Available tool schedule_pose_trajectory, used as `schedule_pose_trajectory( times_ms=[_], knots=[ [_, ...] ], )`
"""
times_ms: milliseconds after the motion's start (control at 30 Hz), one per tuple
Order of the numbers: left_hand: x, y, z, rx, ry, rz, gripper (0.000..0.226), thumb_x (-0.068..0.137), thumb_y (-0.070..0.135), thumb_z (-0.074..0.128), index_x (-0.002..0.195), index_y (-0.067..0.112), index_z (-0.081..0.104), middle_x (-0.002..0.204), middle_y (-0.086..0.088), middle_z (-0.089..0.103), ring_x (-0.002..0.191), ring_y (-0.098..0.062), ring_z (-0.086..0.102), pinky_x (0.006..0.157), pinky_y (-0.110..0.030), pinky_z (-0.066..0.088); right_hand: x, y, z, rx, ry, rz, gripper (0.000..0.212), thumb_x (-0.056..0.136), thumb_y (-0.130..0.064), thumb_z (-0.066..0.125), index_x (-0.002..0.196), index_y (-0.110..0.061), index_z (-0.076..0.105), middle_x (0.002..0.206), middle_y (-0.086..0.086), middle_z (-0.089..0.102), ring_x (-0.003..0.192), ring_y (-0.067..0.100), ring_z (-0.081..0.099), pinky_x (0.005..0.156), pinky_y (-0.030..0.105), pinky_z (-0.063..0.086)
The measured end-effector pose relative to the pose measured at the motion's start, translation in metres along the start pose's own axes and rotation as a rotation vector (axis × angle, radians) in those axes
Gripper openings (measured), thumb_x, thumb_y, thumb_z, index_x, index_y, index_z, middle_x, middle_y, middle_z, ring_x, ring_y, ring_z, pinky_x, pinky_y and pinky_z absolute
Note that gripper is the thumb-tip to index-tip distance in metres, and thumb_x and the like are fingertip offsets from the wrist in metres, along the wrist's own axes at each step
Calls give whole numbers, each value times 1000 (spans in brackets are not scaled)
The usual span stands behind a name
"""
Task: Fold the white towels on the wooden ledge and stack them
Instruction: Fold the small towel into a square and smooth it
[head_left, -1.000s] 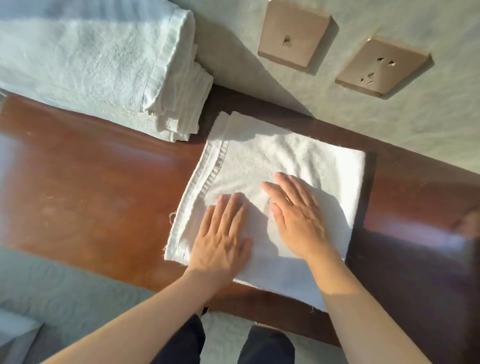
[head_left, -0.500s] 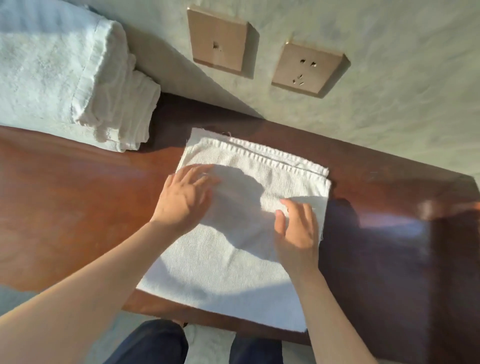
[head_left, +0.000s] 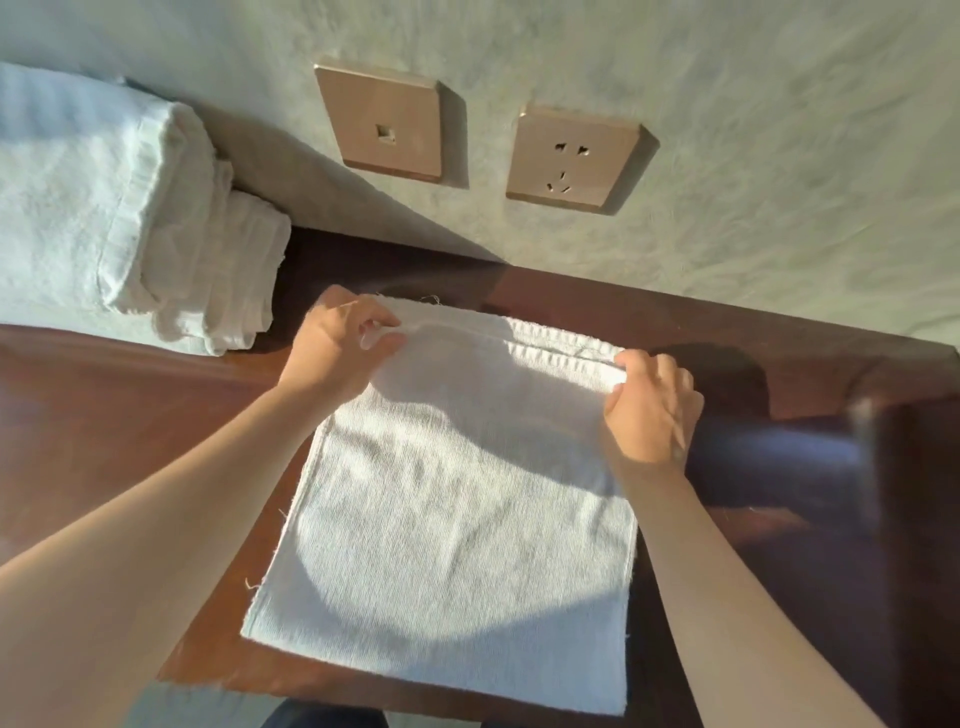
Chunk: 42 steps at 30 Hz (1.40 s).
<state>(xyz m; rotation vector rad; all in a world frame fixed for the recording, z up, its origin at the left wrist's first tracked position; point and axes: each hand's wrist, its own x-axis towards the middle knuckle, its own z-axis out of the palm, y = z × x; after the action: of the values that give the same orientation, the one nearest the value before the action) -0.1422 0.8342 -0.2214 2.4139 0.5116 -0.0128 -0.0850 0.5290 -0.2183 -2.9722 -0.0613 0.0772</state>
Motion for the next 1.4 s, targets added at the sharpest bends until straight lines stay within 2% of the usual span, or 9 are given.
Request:
schedule_pose_trajectory(
  times_ms=[100,200,300,500,767,867,933,1167,1400],
  knots=[
    [-2,-4,-8,-5,-68,103,15,93,29,68,106,20,68,114,4,62,100,-14,57,80,-25,41,6,8,-4,133,-34,-37,20,89,-4,60,105,-11,69,103,12,61,106,34,52,93,35,34],
    [2,-7,-14,6,-93,117,14,98,33,61,109,24,60,109,10,68,82,-7,59,64,-15,39,12,13,-14,392,-67,-177,7,91,-7,62,92,-13,65,94,-2,60,94,17,56,78,8,33],
    [8,-10,-16,37,-61,89,16,97,38,62,106,25,60,95,6,66,71,-5,55,58,-21,40,21,17,-19,432,-106,-180,5,98,-15,56,99,-16,60,93,-4,63,84,14,54,71,19,31],
    [19,-5,-15,14,37,-44,21,95,41,63,102,22,58,93,1,59,91,-21,53,62,-30,34,42,13,-24,276,-169,-149,17,104,-26,48,114,-15,57,87,2,62,88,34,62,72,32,29],
    [24,-11,-7,-34,130,-65,22,88,40,73,92,24,60,97,0,59,85,-16,54,61,-24,36,42,4,-5,107,-36,-157,15,102,-20,52,103,-5,54,97,17,63,94,41,60,71,37,30],
    [27,-8,-3,-28,145,-83,23,87,36,75,93,17,62,97,-1,57,83,-19,54,69,-29,42,38,2,2,97,24,-122,15,98,-19,57,103,-5,60,107,20,56,102,44,52,83,46,41],
    [29,-4,-4,-57,124,-146,22,87,36,74,94,18,62,91,1,62,79,-18,57,62,-27,46,38,2,6,84,10,-39,21,98,-23,56,109,-7,62,114,20,54,108,44,49,91,50,41],
    [26,-5,-7,-113,131,-105,21,89,40,70,93,23,59,86,6,61,79,-15,56,60,-20,41,46,7,4,196,70,-121,11,97,-19,58,99,-8,61,99,18,57,98,41,53,84,48,43],
    [14,-6,-13,-161,114,-71,17,91,38,72,98,24,66,88,9,67,78,-2,59,64,-3,38,34,19,7,279,138,-126,15,91,0,59,101,-9,66,107,13,59,105,34,56,94,29,37]
  ],
)
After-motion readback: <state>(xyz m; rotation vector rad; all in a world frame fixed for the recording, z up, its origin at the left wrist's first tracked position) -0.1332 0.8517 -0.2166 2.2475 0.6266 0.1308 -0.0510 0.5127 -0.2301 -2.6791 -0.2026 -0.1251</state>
